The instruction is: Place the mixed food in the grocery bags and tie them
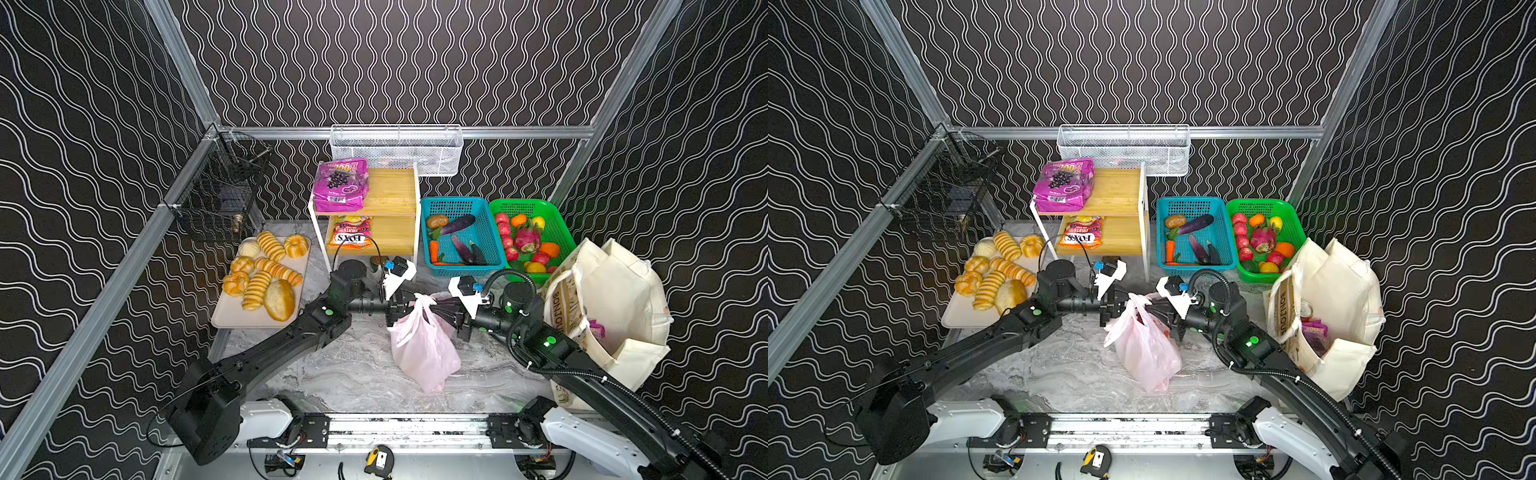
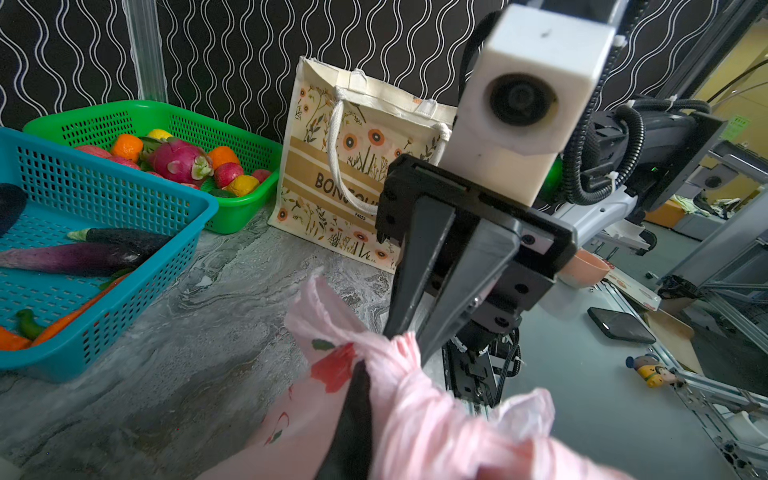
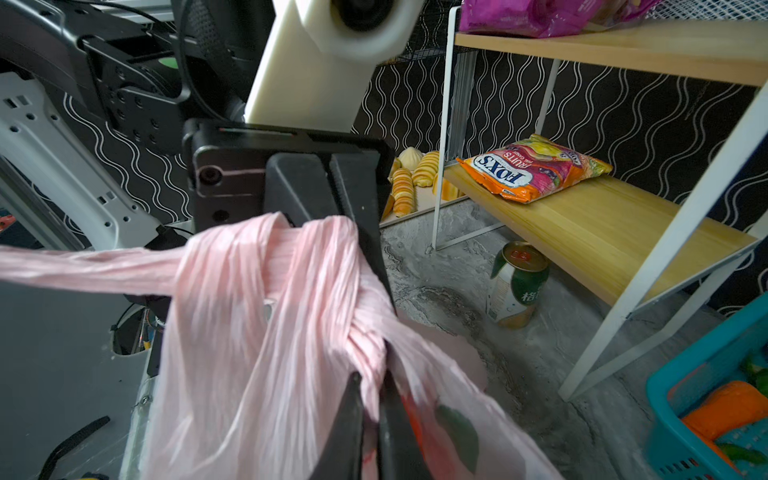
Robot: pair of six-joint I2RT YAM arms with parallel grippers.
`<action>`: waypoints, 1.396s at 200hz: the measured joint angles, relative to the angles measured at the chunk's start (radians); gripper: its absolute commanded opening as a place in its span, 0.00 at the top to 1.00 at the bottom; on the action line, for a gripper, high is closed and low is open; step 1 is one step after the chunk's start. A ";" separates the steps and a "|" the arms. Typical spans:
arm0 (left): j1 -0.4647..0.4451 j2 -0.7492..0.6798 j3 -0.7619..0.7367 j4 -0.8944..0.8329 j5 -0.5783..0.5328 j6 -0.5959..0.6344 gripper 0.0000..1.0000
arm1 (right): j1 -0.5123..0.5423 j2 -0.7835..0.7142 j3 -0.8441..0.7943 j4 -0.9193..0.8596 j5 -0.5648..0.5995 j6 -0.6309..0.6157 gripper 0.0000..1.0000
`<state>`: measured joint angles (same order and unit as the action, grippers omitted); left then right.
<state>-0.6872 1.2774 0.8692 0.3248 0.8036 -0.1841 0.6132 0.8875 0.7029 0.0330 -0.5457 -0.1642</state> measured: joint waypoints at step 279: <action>-0.023 -0.307 0.070 -0.466 -0.216 0.047 0.40 | 0.001 -0.020 0.070 -0.132 0.321 0.023 1.00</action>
<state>-0.7105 0.9699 0.9394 -0.1413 0.5877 -0.1368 0.6140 0.8673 0.7727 -0.0994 -0.2249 -0.1413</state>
